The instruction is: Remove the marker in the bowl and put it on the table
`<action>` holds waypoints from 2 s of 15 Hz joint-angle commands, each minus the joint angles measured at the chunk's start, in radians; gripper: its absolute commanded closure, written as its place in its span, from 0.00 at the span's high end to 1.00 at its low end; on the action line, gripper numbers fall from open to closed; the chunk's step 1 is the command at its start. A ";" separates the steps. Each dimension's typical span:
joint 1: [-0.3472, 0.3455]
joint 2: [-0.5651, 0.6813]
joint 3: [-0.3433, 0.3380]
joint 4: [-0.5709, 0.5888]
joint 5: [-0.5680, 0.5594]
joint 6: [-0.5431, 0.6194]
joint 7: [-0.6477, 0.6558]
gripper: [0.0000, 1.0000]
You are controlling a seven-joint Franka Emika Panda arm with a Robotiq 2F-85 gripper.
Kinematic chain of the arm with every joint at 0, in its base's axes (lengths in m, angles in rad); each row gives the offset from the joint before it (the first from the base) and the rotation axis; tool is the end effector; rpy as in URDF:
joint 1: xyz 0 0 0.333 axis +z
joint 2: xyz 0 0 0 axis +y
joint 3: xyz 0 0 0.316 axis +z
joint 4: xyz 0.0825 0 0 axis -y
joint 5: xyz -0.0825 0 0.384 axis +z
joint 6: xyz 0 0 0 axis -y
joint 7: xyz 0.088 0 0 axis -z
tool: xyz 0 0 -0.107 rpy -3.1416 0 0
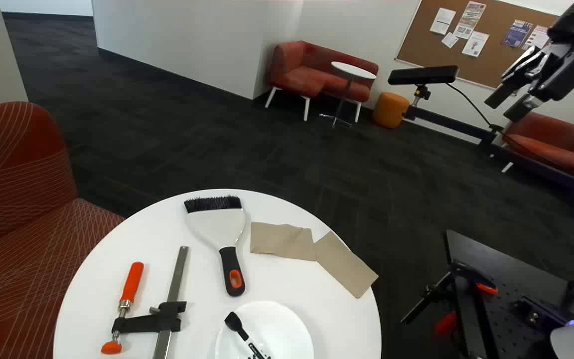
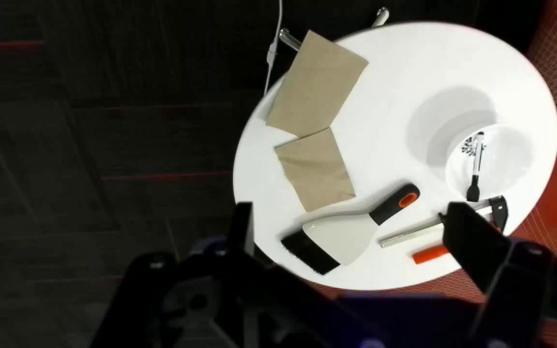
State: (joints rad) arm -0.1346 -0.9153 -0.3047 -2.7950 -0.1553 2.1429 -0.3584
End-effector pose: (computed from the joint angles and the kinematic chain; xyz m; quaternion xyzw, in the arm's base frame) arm 0.2787 -0.1337 0.4606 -0.9906 -0.0364 -0.1321 0.0054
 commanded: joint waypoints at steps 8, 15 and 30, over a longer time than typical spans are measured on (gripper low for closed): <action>0.008 0.025 0.029 0.002 0.010 0.031 0.023 1.00; 0.098 0.168 0.146 0.001 0.060 0.214 0.143 1.00; 0.208 0.705 0.490 0.099 0.141 0.594 0.600 1.00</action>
State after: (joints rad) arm 0.0709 -0.3160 0.1416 -2.7542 -0.0131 2.6961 0.1595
